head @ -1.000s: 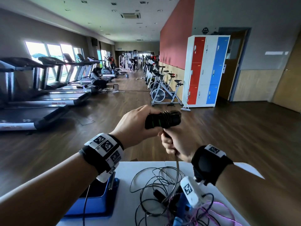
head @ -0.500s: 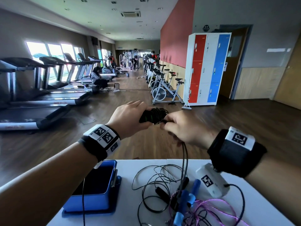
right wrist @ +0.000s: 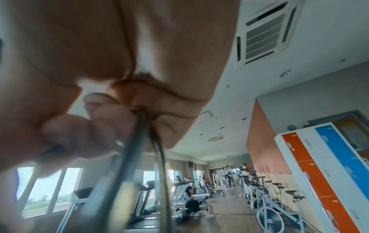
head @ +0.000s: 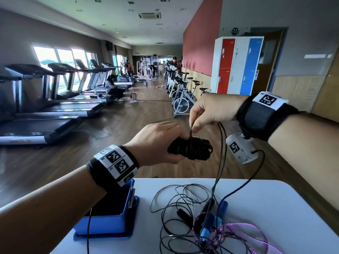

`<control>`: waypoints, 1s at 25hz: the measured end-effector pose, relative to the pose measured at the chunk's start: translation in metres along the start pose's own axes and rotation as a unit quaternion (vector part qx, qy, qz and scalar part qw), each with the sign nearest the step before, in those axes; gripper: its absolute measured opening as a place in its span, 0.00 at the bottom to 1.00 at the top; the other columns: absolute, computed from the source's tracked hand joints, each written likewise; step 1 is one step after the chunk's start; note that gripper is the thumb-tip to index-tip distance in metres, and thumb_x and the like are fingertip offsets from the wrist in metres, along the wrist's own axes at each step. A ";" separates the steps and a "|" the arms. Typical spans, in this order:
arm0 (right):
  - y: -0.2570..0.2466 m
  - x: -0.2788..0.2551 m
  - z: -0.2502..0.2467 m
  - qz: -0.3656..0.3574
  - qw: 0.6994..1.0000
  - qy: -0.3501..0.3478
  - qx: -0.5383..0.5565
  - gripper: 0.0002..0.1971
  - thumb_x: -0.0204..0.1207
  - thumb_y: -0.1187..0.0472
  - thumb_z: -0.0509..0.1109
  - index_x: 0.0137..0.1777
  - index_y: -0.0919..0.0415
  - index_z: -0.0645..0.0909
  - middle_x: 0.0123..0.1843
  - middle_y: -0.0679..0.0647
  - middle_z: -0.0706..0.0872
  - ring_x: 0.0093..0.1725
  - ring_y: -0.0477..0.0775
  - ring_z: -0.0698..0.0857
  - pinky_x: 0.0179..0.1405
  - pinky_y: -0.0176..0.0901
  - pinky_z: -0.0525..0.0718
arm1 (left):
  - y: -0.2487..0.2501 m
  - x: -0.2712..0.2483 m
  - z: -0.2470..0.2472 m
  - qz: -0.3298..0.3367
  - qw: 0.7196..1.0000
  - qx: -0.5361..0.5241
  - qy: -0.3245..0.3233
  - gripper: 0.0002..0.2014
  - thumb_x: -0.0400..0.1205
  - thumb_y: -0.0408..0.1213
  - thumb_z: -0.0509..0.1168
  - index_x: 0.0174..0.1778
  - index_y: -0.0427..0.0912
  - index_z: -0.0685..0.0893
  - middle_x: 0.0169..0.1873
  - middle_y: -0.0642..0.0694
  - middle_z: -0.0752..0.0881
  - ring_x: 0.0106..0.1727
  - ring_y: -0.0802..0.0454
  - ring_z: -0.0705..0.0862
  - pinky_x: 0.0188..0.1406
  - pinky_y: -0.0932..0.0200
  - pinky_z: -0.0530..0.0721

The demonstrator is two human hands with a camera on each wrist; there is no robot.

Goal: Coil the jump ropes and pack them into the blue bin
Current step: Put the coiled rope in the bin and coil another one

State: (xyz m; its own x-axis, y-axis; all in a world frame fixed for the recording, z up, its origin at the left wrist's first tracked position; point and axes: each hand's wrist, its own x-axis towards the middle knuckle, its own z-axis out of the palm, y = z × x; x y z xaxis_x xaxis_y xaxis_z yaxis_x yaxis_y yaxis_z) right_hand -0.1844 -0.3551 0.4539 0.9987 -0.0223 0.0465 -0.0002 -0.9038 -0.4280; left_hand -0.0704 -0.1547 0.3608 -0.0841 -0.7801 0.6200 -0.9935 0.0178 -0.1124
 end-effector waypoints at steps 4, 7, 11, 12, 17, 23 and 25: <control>0.029 0.008 0.014 -0.022 0.985 0.018 0.172 0.09 0.65 0.58 0.86 0.40 0.61 0.92 0.30 0.57 0.83 0.26 0.43 0.75 0.25 0.32 0.72 | 0.006 -0.004 -0.008 0.000 0.998 -0.048 0.039 0.23 0.69 0.49 0.77 0.58 0.43 0.86 0.51 0.53 0.89 0.49 0.52 0.87 0.46 0.54 0.86; 0.043 0.012 0.039 -0.018 0.940 0.051 0.336 0.03 0.74 0.65 0.77 0.41 0.64 0.88 0.29 0.52 0.86 0.25 0.42 0.81 0.26 0.32 0.78 | 0.010 -0.003 -0.012 -0.004 0.997 -0.056 0.055 0.24 0.68 0.49 0.75 0.58 0.42 0.86 0.51 0.52 0.88 0.49 0.52 0.86 0.47 0.58 0.84; 0.062 0.015 0.085 0.022 0.911 0.099 0.399 0.16 0.85 0.62 0.66 0.37 0.47 0.87 0.33 0.47 0.84 0.32 0.50 0.83 0.32 0.43 0.81 | 0.005 0.003 -0.012 -0.051 0.995 -0.058 0.059 0.25 0.70 0.51 0.74 0.61 0.45 0.84 0.51 0.55 0.86 0.50 0.56 0.83 0.46 0.62 0.80; 0.060 0.016 0.100 0.038 0.884 0.093 0.457 0.19 0.87 0.63 0.59 0.36 0.49 0.82 0.31 0.50 0.78 0.28 0.51 0.76 0.25 0.43 0.74 | 0.001 0.004 -0.010 -0.072 0.994 -0.057 0.060 0.24 0.71 0.51 0.75 0.61 0.46 0.83 0.51 0.55 0.86 0.50 0.57 0.82 0.47 0.61 0.80; 0.019 0.001 0.156 0.042 0.852 0.110 0.511 0.12 0.91 0.59 0.56 0.48 0.61 0.78 0.29 0.51 0.72 0.24 0.47 0.64 0.23 0.39 0.66 | -0.021 0.009 0.009 -0.154 0.988 -0.015 -0.007 0.31 0.74 0.57 0.76 0.71 0.47 0.80 0.57 0.50 0.87 0.58 0.54 0.81 0.55 0.59 0.78; 0.008 -0.014 0.148 0.062 0.904 0.174 0.386 0.09 0.84 0.62 0.68 0.48 0.69 0.84 0.25 0.49 0.75 0.22 0.45 0.72 0.24 0.42 0.77 | -0.040 0.010 0.021 -0.163 0.983 0.027 -0.079 0.38 0.73 0.69 0.66 0.75 0.50 0.77 0.58 0.49 0.86 0.60 0.47 0.81 0.61 0.47 0.83; 0.005 -0.020 0.140 0.067 0.924 0.175 0.332 0.08 0.82 0.64 0.68 0.41 0.65 0.81 0.25 0.51 0.76 0.22 0.48 0.74 0.24 0.44 0.79 | -0.041 0.012 0.023 -0.165 0.980 0.043 -0.102 0.37 0.74 0.69 0.65 0.74 0.51 0.78 0.57 0.49 0.85 0.60 0.47 0.80 0.61 0.48 0.82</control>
State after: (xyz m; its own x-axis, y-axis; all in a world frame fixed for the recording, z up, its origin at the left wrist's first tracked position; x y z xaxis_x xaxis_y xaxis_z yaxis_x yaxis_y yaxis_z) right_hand -0.1967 -0.2991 0.3251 0.9139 -0.3576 0.1923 0.0250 -0.4230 -0.9058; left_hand -0.0289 -0.1790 0.3546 0.2657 -0.8432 0.4673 -0.9534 -0.3016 -0.0022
